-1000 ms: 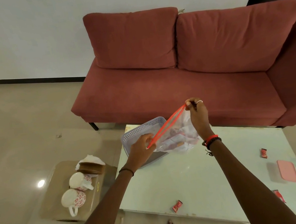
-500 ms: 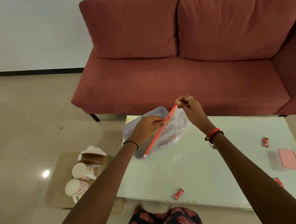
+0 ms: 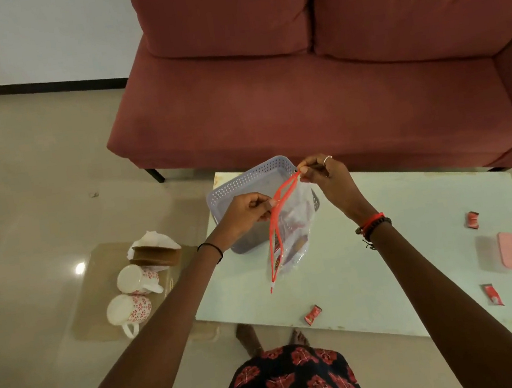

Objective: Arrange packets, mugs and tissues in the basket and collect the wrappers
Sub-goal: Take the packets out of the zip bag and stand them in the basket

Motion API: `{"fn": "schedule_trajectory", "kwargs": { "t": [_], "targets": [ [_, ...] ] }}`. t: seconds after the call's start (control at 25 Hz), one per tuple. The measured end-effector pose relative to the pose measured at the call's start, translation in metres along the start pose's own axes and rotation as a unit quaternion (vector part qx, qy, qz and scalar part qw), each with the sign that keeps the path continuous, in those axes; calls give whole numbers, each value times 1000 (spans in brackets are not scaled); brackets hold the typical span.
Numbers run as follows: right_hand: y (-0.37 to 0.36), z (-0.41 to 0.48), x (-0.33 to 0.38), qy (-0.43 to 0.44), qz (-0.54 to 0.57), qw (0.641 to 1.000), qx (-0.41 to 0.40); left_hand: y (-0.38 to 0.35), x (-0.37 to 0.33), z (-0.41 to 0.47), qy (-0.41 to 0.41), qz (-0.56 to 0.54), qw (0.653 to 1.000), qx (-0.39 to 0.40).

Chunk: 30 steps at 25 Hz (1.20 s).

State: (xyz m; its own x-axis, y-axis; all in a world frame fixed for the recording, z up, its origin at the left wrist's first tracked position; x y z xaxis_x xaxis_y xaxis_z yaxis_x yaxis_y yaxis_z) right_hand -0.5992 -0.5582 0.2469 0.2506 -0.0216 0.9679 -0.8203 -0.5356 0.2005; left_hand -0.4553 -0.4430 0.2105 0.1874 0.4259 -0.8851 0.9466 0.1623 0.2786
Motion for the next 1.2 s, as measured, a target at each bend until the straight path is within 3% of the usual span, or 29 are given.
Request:
{"fn": "schedule_trajectory", "kwargs": {
  "t": [0.08, 0.24, 0.36, 0.44, 0.52, 0.68, 0.8, 1.0, 1.2],
  "targets": [
    [-5, 4, -6, -13, -37, 999, -36, 6, 11, 5, 12, -12, 999, -27],
    [-45, -1, -4, 60, -264, 960, -65, 14, 27, 14, 14, -33, 998, -50],
    [-66, -11, -28, -12, -216, 971, -105, 23, 36, 16, -4, -77, 996, -52],
    [-91, -9, -51, -70, -219, 973, -39, 35, 45, 18, -6, -105, 992, -67],
    [-115, -5, -66, -103, -140, 984, 26, 43, 56, 20, 5, -173, 982, -71],
    [-146, 1, -73, -169, 95, 980, 38, 30, 66, 24, 39, -414, 909, -8],
    [-153, 10, -72, -181, 76, 980, 18, 32, 63, 28, 37, -480, 876, 14],
    [-150, 22, -65, -178, 67, 981, -22, 38, 61, 32, 51, -435, 898, 38],
    [-135, 30, -54, -137, -73, 985, -77, 43, 71, 33, 78, -277, 958, 14]
  ]
}}
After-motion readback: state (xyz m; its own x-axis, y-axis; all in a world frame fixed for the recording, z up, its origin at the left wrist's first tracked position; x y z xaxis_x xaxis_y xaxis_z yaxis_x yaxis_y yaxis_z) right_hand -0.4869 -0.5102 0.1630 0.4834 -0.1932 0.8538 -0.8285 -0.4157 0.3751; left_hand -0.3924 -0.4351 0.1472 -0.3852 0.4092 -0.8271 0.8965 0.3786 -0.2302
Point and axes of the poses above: each hand's wrist, its own z-axis towards the middle knuckle, its own y-axis out of the back of the hand, x = y × z, the point moved 10 cm from there along z, towards the middle knuckle, and after that the axes turned 3 degrees about z, right-handed, at the moved point
